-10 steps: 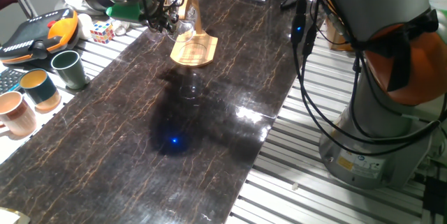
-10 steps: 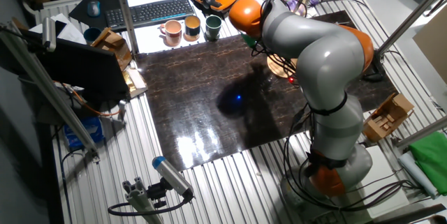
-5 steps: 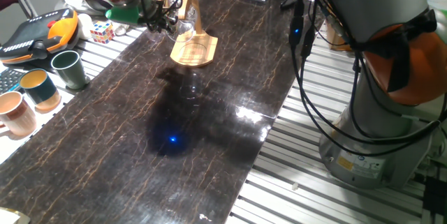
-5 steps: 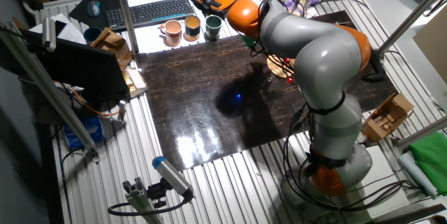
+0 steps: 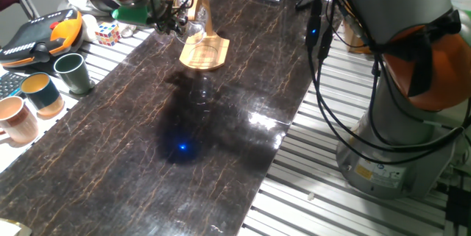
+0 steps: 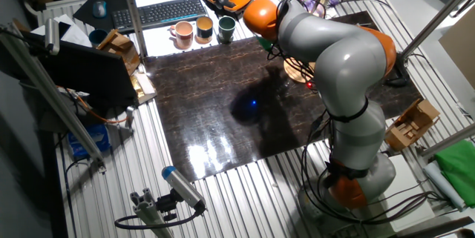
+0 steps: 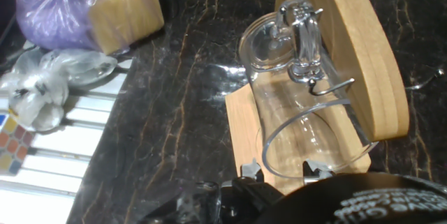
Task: Take the cup off the cup rack
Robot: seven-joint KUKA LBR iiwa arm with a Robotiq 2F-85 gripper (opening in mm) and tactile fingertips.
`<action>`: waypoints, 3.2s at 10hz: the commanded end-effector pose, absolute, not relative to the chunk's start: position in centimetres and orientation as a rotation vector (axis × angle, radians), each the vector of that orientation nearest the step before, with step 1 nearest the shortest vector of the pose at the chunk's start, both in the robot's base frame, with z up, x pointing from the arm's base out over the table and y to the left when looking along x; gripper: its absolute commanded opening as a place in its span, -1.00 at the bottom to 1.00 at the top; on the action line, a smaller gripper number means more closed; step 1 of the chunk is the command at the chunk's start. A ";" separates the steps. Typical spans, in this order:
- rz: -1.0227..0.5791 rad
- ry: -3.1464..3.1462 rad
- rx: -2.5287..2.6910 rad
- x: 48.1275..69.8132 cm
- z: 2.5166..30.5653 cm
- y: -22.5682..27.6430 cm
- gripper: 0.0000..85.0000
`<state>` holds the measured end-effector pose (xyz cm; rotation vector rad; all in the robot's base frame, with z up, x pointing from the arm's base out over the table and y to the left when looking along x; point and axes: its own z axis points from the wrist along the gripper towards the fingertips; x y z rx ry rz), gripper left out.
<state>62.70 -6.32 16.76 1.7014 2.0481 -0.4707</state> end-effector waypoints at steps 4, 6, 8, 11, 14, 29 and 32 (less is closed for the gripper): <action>-0.516 2.050 1.636 62.8 16.7 -6.3 -0.11; -0.524 2.047 1.630 63.0 16.4 -6.4 -0.10; -0.538 2.029 1.641 63.2 16.0 -6.7 -0.10; -0.557 2.024 1.649 63.3 15.6 -6.9 -0.07; -0.581 2.003 1.650 63.4 15.5 -7.2 -0.07; -0.590 1.925 1.698 63.8 15.4 -8.5 -0.14; -0.600 1.896 1.716 63.7 15.4 -8.6 -0.18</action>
